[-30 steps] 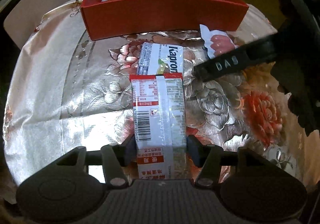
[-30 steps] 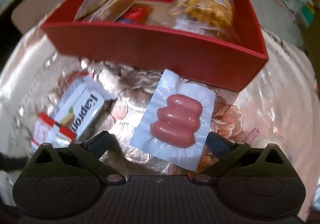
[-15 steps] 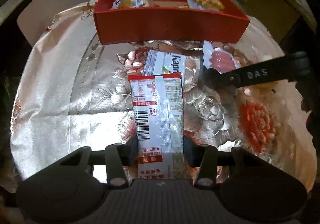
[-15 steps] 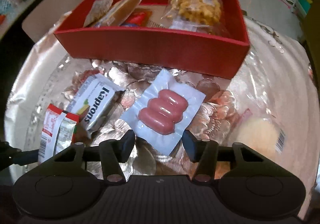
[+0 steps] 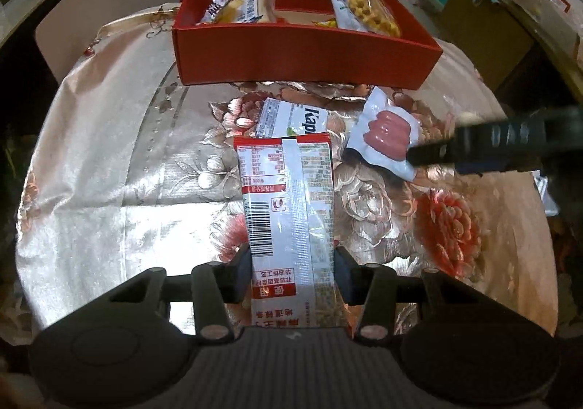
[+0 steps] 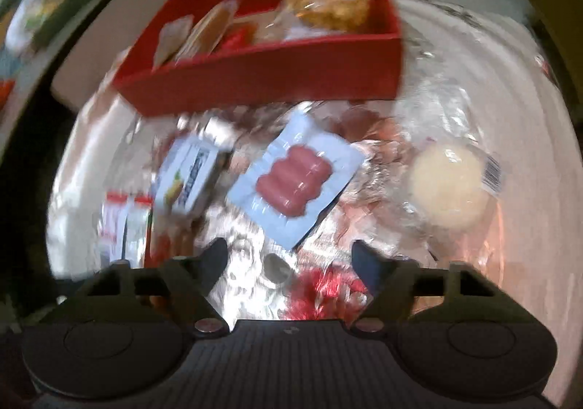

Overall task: Organize snacks
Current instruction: 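Grasp the pink sausage pack with the right tool while the left tool lifts the stick pack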

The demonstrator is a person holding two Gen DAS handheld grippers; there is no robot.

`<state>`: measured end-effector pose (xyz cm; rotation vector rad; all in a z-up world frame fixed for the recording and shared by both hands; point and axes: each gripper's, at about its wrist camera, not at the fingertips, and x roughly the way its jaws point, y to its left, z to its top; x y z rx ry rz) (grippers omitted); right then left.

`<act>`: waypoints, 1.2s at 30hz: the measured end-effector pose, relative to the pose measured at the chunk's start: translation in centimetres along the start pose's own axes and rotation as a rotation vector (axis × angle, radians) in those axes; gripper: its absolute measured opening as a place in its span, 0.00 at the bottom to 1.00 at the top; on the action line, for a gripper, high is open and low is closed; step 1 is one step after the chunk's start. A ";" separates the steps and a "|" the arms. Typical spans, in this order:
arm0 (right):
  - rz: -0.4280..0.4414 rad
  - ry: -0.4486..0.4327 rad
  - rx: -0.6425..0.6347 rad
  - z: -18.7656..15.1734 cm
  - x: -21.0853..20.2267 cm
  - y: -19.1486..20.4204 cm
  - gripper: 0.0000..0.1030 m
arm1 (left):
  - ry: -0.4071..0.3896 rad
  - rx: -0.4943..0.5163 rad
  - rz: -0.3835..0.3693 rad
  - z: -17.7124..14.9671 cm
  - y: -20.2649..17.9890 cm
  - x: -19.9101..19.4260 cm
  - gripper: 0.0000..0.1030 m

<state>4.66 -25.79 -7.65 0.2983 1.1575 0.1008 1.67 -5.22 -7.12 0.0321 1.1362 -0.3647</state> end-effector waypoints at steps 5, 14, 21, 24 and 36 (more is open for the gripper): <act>0.065 -0.043 0.188 1.9 1.2 -0.9 0.86 | 0.011 -0.019 -0.005 0.1 0.3 0.4 0.39; -0.162 -0.069 -0.013 3.4 5.7 3.2 0.71 | 0.045 -0.023 -0.019 0.2 0.8 1.1 0.39; -0.118 -0.018 -0.070 2.3 4.4 2.4 0.65 | 0.033 -0.014 -0.055 0.1 0.6 0.6 0.39; -0.109 -0.011 -0.067 1.4 3.4 1.5 0.65 | 0.028 -0.009 -0.063 0.2 0.3 0.4 0.39; -0.011 -0.134 -0.036 0.2 -2.1 0.8 0.65 | -0.056 -0.014 -0.092 1.9 -0.5 -1.1 0.39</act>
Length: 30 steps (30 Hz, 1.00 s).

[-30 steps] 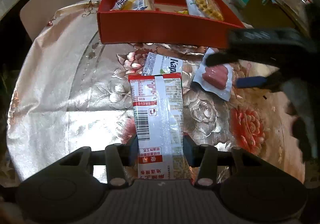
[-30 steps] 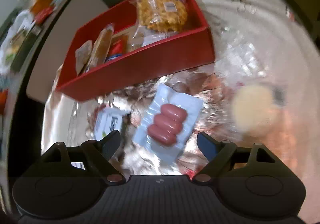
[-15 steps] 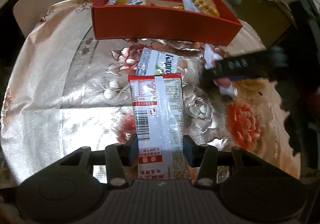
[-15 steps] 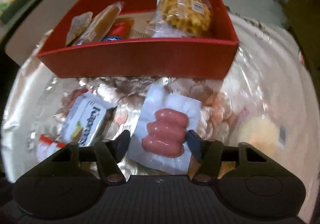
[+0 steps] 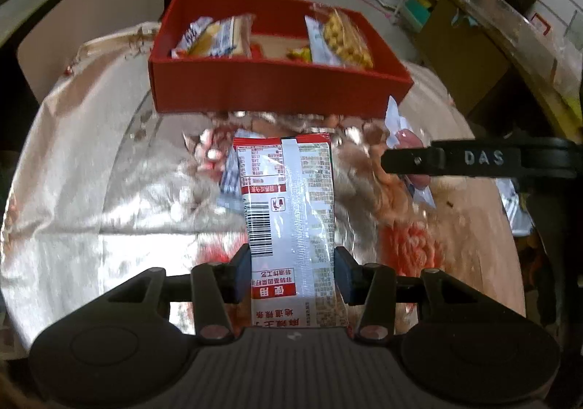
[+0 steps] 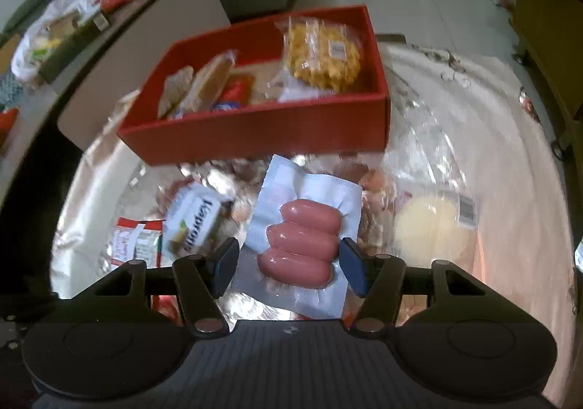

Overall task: Organize snacks
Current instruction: 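Grasp the pink sausage pack with the right tool while the left tool lifts the stick pack, then carry the stick pack with the left tool while the right tool carries the sausages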

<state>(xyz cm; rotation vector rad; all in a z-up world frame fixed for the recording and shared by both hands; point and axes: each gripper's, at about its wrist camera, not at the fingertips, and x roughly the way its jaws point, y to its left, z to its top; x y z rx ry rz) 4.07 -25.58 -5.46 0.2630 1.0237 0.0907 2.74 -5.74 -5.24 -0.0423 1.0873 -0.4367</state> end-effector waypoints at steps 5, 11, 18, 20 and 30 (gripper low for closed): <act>0.037 -0.036 0.005 0.8 -0.9 0.1 0.65 | -0.045 -0.029 0.004 1.5 0.5 -0.4 0.39; 0.087 -0.103 0.024 1.9 -2.5 -0.2 0.65 | -0.120 -0.027 0.034 3.6 0.4 -1.0 0.39; 0.111 -0.158 0.028 3.3 -3.6 -0.2 0.65 | -0.186 -0.015 0.065 5.7 0.1 -1.3 0.39; 0.114 -0.168 0.029 3.7 -3.6 -0.3 0.65 | -0.199 -0.005 0.072 6.2 -0.2 -1.2 0.39; 0.134 -0.225 0.028 5.5 -4.0 0.1 0.65 | -0.271 0.026 0.102 8.3 -1.0 -1.5 0.39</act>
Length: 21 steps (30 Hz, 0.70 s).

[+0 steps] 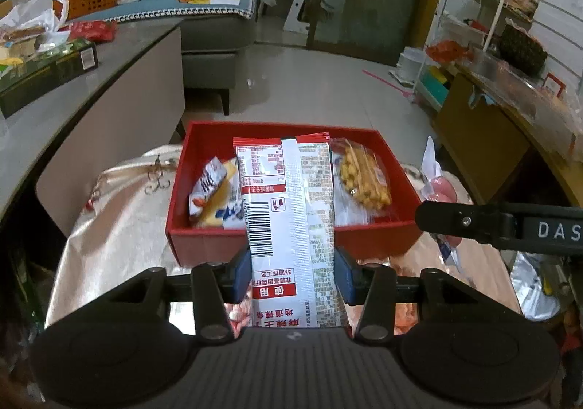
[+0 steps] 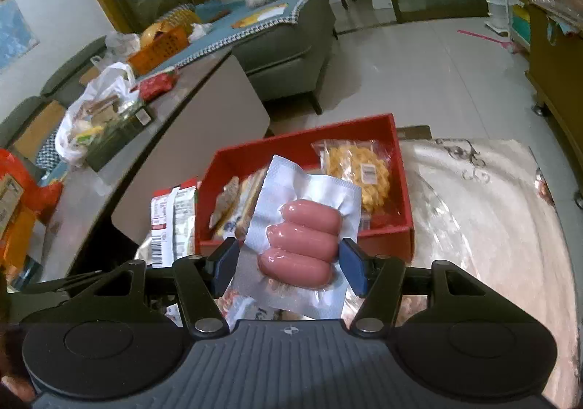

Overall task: Organize snacks
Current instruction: 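Carry the stick pack with the left tool while the right tool carries the sausages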

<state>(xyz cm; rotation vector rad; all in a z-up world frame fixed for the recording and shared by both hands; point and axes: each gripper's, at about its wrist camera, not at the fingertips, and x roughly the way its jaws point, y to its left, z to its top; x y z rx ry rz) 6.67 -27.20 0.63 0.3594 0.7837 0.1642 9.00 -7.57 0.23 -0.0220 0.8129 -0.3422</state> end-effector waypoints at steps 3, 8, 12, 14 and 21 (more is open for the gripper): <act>0.003 -0.017 -0.005 0.6 0.0 0.2 0.65 | -0.020 -0.002 0.013 0.7 0.2 0.1 0.39; 0.007 -0.052 0.002 1.9 0.0 0.0 0.65 | -0.048 -0.004 0.038 2.2 0.4 0.6 0.39; 0.002 -0.069 0.000 2.8 0.3 -0.2 0.65 | -0.064 0.000 0.054 3.3 0.3 1.5 0.39; 0.002 -0.071 -0.004 3.3 0.7 -0.2 0.65 | -0.069 0.005 0.063 3.8 0.2 2.0 0.39; -0.015 -0.079 -0.017 4.6 2.2 -0.3 0.65 | -0.080 0.005 0.093 5.7 0.4 4.1 0.39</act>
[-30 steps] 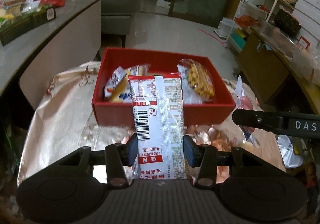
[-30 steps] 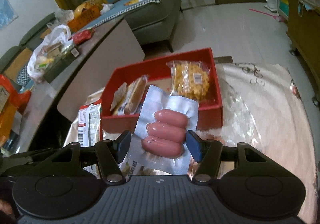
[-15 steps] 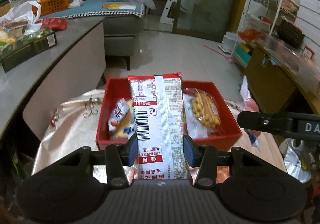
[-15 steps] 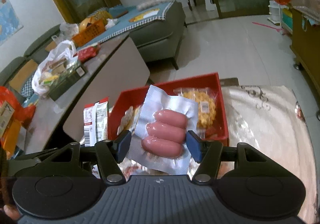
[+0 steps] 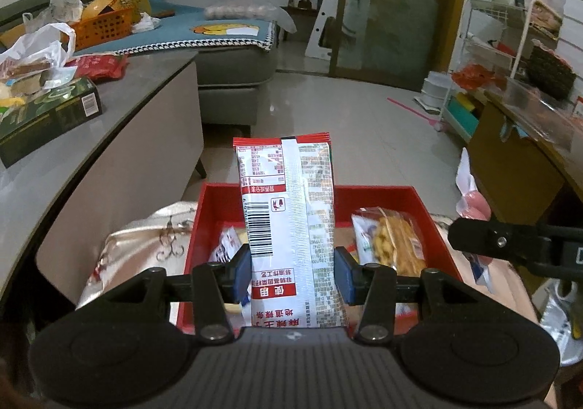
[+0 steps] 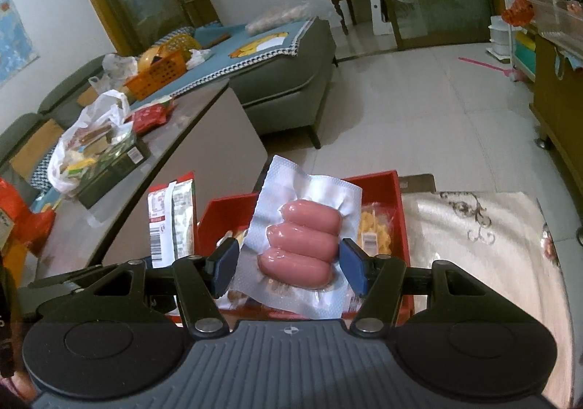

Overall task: Organize snacks
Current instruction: 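Carry the stick pack with the left tool while the right tool carries the sausages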

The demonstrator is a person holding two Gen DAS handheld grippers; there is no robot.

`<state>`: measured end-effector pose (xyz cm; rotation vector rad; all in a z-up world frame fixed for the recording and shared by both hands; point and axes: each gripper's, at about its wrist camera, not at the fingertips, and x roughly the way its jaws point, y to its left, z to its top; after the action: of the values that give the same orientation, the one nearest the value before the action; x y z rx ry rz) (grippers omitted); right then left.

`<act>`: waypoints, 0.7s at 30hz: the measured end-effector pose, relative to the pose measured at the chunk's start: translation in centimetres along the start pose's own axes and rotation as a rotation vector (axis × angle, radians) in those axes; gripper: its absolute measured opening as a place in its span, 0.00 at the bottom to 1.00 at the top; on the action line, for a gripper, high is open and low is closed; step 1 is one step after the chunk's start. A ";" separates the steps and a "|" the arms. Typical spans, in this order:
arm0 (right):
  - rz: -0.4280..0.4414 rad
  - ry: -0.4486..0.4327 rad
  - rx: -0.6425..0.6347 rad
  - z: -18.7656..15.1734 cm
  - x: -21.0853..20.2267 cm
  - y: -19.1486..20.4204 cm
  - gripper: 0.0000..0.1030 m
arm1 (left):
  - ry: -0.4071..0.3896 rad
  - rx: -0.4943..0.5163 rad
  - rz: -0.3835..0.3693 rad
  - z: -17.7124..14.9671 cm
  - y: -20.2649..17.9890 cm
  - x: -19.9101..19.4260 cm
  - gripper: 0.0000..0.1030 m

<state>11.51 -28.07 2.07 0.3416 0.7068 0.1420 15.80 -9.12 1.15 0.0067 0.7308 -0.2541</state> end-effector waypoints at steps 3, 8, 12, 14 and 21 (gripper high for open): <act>-0.004 0.001 0.004 0.6 0.9 -0.3 0.65 | 0.000 -0.008 0.013 0.7 0.2 1.2 0.39; -0.020 0.015 0.008 1.2 2.8 -0.9 0.65 | 0.022 -0.007 0.020 0.9 0.0 3.3 0.39; -0.042 0.051 -0.007 1.1 4.8 -1.0 0.65 | 0.047 0.005 0.036 0.7 -0.3 4.6 0.39; -0.050 0.069 -0.014 1.0 5.6 -1.0 0.65 | 0.056 0.006 0.043 0.6 -0.3 5.0 0.39; -0.068 0.108 -0.036 0.7 7.2 -0.8 0.66 | 0.079 0.009 0.053 0.5 -0.2 6.1 0.39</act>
<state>17.40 -27.27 -2.10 0.2771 0.8210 0.1093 20.47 -10.75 -2.54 0.0449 0.8067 -0.2076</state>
